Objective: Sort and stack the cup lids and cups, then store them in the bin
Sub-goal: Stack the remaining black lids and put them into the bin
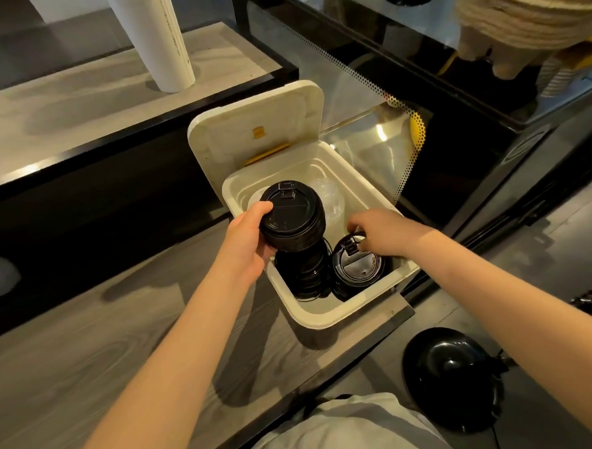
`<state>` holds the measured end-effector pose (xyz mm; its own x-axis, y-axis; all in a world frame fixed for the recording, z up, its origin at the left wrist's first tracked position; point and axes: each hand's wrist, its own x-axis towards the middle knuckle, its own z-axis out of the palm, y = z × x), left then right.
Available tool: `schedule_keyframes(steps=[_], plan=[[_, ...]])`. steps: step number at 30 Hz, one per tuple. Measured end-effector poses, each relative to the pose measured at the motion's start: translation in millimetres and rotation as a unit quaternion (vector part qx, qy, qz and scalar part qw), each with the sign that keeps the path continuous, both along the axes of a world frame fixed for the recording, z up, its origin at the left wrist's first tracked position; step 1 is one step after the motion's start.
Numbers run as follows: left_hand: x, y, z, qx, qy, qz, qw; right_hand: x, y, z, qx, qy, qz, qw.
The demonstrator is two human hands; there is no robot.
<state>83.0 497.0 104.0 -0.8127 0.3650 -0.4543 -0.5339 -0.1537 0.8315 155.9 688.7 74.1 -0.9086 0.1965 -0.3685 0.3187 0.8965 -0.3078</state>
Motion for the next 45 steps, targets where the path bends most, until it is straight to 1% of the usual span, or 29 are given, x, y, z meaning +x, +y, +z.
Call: schedule_keyframes(steps=[3,5,8,10,13,15,17,21,22,24,27,28,30,33,35,36,38,41,42,45], plan=[[-1,-1,-2,0.000,0.002,-0.001,1.000,5,-5,-10,0.069,0.012,0.037,0.997],[-3,-1,-4,-0.002,0.002,-0.004,1.000,7,-4,-12,0.073,0.027,0.047,0.996],[-1,2,-4,-0.005,0.008,-0.017,1.000,7,1,-8,0.018,0.055,0.014,0.998],[0,6,-4,-0.015,0.012,-0.033,0.999,8,6,0,-0.030,0.114,-0.019,0.993],[4,22,-5,-0.028,0.013,-0.072,0.997,17,9,20,-0.132,0.217,-0.099,0.962],[12,36,-9,-0.040,-0.005,-0.093,0.995,27,8,32,-0.178,0.250,-0.133,0.942],[21,51,-13,-0.050,-0.021,-0.118,0.991,38,6,37,-0.207,0.246,-0.145,0.936],[32,69,-31,-0.067,-0.023,-0.163,0.984,51,5,30,-0.207,0.223,-0.151,0.940],[34,70,-34,-0.082,-0.011,-0.174,0.981,53,6,28,-0.201,0.217,-0.150,0.943],[37,71,-39,-0.143,0.040,-0.196,0.969,55,8,24,-0.164,0.196,-0.131,0.958],[42,71,-43,-0.218,0.119,-0.236,0.939,58,8,20,-0.074,0.164,-0.076,0.981],[43,71,-42,-0.243,0.150,-0.253,0.924,59,7,19,-0.055,0.153,-0.058,0.985],[42,70,-43,-0.311,0.238,-0.283,0.876,59,5,18,-0.021,0.130,-0.030,0.991],[43,67,-38,-0.381,0.355,-0.296,0.801,55,2,17,0.047,0.076,-0.006,0.996],[40,61,-35,-0.423,0.407,-0.298,0.753,48,-2,18,0.092,0.035,0.012,0.995],[37,57,-34,-0.438,0.428,-0.291,0.735,46,-3,18,0.107,0.025,0.018,0.994],[32,49,-33,-0.468,0.452,-0.295,0.700,44,-4,18,0.106,0.033,0.024,0.993],[28,44,-34,-0.508,0.438,-0.366,0.645,44,-5,21,0.063,0.049,0.039,0.996],[29,45,-34,-0.513,0.434,-0.378,0.637,43,-6,21,0.070,0.039,0.054,0.995],[28,48,-38,-0.510,0.447,-0.376,0.631,38,-8,18,0.123,0.016,0.081,0.989]])
